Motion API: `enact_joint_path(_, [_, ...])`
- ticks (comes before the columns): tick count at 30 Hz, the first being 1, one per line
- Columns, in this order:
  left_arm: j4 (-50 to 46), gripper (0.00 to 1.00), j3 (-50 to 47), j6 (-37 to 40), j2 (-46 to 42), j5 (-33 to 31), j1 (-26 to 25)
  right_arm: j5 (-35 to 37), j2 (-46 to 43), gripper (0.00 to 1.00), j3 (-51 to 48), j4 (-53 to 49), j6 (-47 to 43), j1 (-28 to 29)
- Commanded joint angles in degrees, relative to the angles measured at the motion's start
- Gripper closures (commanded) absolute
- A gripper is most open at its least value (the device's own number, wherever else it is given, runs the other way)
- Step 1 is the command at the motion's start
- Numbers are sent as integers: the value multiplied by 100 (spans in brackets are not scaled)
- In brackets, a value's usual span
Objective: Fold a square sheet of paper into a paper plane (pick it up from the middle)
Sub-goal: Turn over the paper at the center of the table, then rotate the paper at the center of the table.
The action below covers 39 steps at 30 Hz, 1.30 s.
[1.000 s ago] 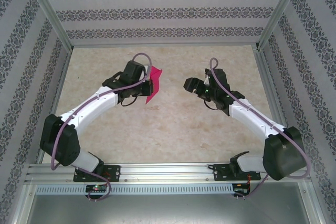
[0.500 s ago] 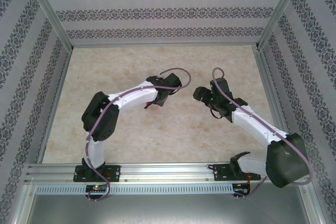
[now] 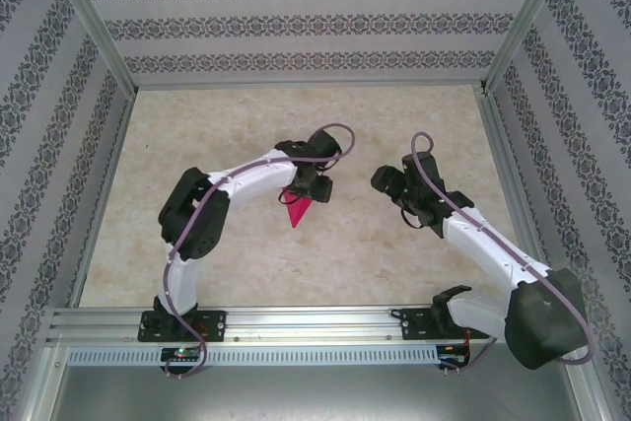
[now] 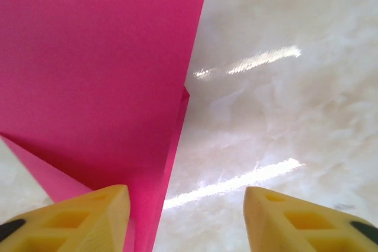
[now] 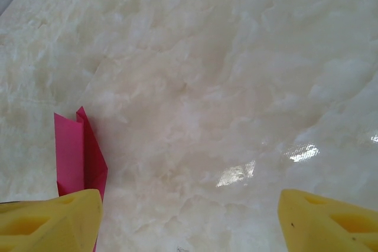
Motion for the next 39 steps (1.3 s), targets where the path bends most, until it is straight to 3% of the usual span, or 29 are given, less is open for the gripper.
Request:
enact_joint_path(1, [705,40,-460,-208,-762,808,489,11,258,24,59,220,194,441])
enact_joint_path(4, [929,34,-992,-307,-1186,945,974,4,811,29,349,521,357,1035])
enact_joint_path(11, [1131,22,-2086,-490,-2007,850,2012,-284,2591,55,1737,898,465,2255])
enact_joint_path(16, [1206,15,-2556,-574,-2365,730,2459,-544,3733,61,2804,725,414,2675])
enact_joint_path(24, [1311,11,-2714,-610,-2399,748,2606,-706,4768,62,3607,94,230,2673])
enact_joint_path(32, [1391,10,-2638,-629,-2214,904,2604,-857,5092,62,3656,-305,-203,2522])
enact_joint_path(35, [1410,9,-2633,-612,-2186,957,2612,-981,5112,62,3617,-634,-709,2431])
enact_joint_path(39, [1418,8,-2630,-566,-2210,982,2616,-1220,5048,62,3428,-1273,-2100,2256])
